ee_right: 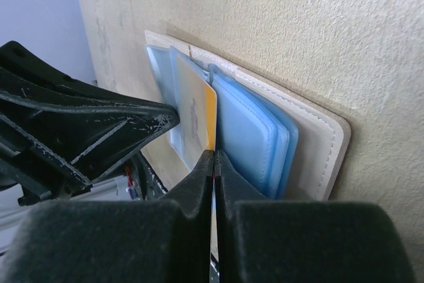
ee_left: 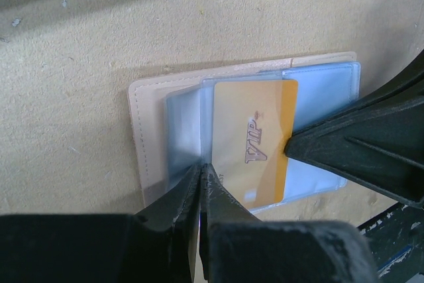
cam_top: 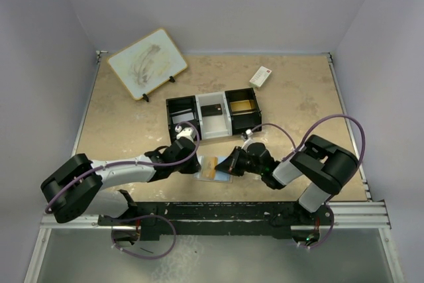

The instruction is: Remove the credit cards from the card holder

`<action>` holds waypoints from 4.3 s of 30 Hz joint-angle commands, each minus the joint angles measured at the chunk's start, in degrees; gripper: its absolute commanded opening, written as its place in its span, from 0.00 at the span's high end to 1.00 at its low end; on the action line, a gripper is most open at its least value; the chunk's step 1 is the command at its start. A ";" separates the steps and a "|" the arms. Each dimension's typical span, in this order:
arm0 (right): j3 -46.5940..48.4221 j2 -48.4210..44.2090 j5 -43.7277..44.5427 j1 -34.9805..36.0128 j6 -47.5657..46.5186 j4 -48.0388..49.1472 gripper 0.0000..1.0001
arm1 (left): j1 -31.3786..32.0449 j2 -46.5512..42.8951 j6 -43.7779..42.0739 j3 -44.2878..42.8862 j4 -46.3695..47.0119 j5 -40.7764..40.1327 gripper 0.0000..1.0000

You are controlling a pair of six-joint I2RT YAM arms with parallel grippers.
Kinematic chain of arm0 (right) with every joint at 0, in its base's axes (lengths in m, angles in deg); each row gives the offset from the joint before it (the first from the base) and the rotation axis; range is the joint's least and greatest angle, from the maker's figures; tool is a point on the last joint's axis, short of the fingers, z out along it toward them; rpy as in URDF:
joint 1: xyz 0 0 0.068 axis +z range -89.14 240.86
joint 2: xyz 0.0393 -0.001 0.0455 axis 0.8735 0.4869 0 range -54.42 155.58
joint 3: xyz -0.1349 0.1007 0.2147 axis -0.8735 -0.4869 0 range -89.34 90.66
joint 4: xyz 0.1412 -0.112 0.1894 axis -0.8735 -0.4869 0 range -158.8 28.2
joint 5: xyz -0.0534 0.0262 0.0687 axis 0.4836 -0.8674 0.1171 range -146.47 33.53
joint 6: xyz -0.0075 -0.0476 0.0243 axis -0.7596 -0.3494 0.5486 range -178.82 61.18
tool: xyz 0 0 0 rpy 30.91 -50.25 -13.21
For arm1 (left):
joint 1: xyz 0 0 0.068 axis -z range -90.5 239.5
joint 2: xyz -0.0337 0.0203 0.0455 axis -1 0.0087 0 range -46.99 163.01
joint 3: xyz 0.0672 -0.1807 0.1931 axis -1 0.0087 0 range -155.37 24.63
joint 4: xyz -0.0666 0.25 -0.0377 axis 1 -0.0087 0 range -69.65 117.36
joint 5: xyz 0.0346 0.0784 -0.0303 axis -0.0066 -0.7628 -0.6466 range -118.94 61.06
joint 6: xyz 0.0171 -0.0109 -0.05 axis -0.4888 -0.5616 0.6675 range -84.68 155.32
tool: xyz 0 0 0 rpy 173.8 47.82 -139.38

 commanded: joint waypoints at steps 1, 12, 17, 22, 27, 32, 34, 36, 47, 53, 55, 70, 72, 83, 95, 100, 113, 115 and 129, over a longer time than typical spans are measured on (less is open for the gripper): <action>-0.95 -0.96 -1.31 -0.52 -0.28 2.65 1.00 | -0.07 1.57 -0.74 0.31 -4.90 -3.57 1.00; -2.59 -10.76 0.79 -3.64 -4.62 -9.96 1.00 | 0.01 0.17 -0.40 0.73 -5.60 -4.41 1.00; -0.30 -11.45 -0.71 -3.88 -8.08 -13.93 1.00 | 0.06 -2.92 -0.05 -0.44 -5.27 -4.08 0.97; 0.96 -7.11 -3.38 -3.88 -8.00 -9.99 0.98 | 0.17 -6.29 -0.23 -3.67 -5.86 -5.19 0.86; -0.36 -7.28 -2.98 -3.88 -6.53 -7.40 0.88 | 0.49 -6.78 -1.79 -5.97 -4.69 -3.53 0.82; -0.61 -9.67 -1.38 -3.88 -7.04 -9.35 0.74 | 0.71 -3.51 -2.28 -4.71 0.04 1.20 0.82; -0.47 -9.69 -1.78 -3.88 -7.36 -8.53 0.71 | 0.84 -1.38 -2.19 -4.10 0.74 1.63 0.83; 0.48 -8.60 -1.99 -3.85 -7.99 -8.46 0.69 | 1.10 0.67 -1.99 -3.70 0.76 1.41 0.85; 2.11 -0.51 -5.11 -3.79 -7.12 -2.81 0.69 | 2.30 3.95 -1.18 -1.41 -3.15 -2.39 0.96; 2.16 4.47 -9.49 -3.70 -5.53 6.35 0.75 | 2.61 4.14 -0.92 -1.16 -3.16 -2.46 0.97; 2.51 4.99 -10.09 -3.54 -5.52 7.10 0.76 | 2.70 4.17 -0.79 -1.35 -3.29 -2.72 0.97; 3.12 5.53 -12.22 -3.26 -8.79 3.43 0.99 | 3.17 4.02 0.18 -1.30 -3.43 -4.24 0.99; 2.03 2.37 -10.13 -3.26 -8.35 1.62 1.00 | 3.20 3.76 0.33 -1.20 -3.73 -4.76 1.00; 2.60 -25.01 8.87 -3.35 -16.66 -28.63 1.00 | 3.32 -0.60 0.98 -0.83 -4.91 -7.12 0.98; 4.90 -52.33 19.21 -3.35 -47.26 -35.10 1.00 | 3.29 -13.99 -1.89 -7.38 -17.04 -12.00 0.64; 5.05 -57.80 35.05 -3.39 -63.94 -29.99 1.00 | 3.27 -18.88 -2.03 -11.34 -27.55 -21.44 0.44; 23.94 -31.40 15.01 -18.55 -82.04 -33.18 1.00 | -12.79 -23.88 -17.64 -18.70 -33.68 -21.34 0.36; 26.71 -27.44 14.82 -20.37 -84.75 -35.99 1.00 | -18.96 -22.78 -19.26 -18.20 -31.67 -15.77 0.36; 35.32 -9.56 11.05 -20.67 -110.05 -40.36 1.00 | -22.29 -27.30 -17.20 -17.57 -33.40 -24.92 0.32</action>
